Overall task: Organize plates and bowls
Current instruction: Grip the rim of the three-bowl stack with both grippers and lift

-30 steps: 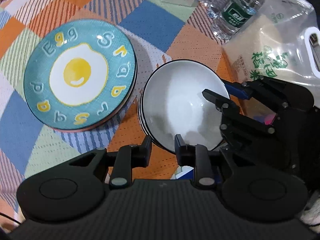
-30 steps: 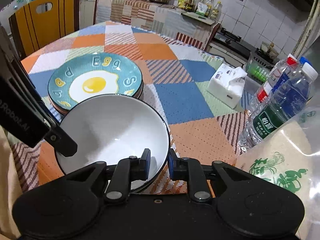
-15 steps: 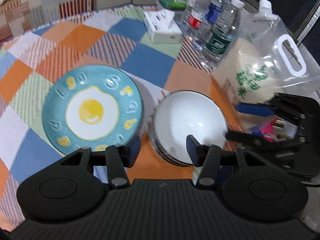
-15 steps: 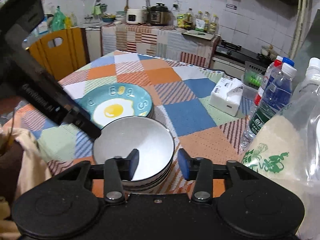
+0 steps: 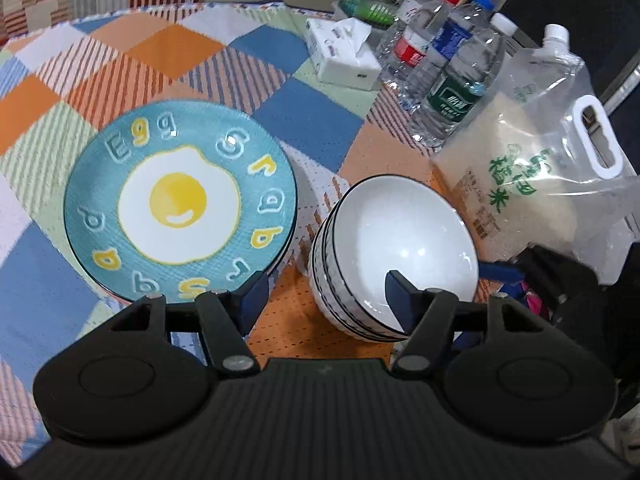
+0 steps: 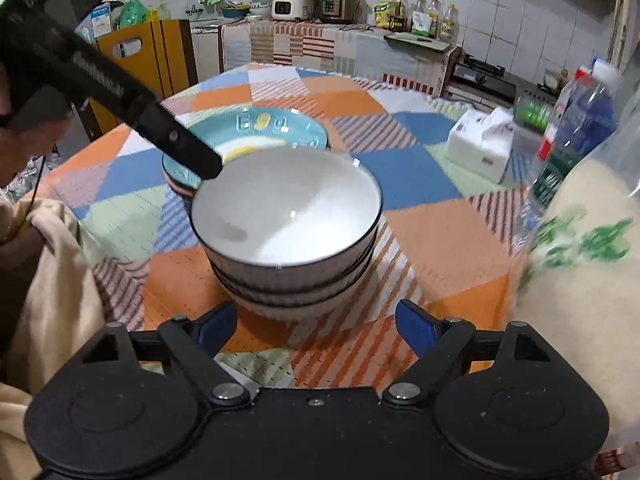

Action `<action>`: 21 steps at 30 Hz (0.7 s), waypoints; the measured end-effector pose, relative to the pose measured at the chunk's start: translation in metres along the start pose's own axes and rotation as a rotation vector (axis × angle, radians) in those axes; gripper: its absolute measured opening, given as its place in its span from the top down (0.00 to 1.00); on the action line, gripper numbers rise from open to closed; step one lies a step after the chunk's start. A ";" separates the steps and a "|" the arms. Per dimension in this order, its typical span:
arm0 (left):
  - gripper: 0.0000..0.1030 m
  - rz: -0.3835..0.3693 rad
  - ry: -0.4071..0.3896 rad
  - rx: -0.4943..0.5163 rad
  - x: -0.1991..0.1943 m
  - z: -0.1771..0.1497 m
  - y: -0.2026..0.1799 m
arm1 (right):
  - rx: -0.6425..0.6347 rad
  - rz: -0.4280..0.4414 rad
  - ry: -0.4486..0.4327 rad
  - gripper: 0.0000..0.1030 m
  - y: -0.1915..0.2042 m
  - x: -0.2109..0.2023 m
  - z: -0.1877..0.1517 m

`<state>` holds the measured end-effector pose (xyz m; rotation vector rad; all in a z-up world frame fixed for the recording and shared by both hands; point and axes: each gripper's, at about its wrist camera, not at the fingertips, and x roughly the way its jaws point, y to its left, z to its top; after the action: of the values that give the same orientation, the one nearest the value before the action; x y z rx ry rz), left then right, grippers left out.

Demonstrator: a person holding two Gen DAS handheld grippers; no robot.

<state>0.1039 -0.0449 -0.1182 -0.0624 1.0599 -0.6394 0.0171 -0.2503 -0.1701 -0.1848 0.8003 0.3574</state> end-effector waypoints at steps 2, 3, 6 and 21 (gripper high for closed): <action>0.38 0.006 0.013 -0.018 0.009 -0.003 0.002 | 0.006 0.024 0.013 0.13 0.001 0.012 -0.003; 0.38 0.007 0.022 -0.023 0.013 -0.004 0.003 | 0.007 0.033 0.018 0.12 0.002 0.017 -0.004; 0.38 0.002 0.033 -0.029 0.023 -0.006 0.003 | 0.009 0.058 0.026 0.11 0.002 0.032 -0.004; 0.41 -0.051 0.046 -0.111 0.048 -0.012 0.000 | -0.029 0.130 0.005 0.01 -0.004 0.075 -0.005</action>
<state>0.1097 -0.0669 -0.1615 -0.1726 1.1409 -0.6296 0.0637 -0.2374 -0.2283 -0.1613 0.8147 0.4920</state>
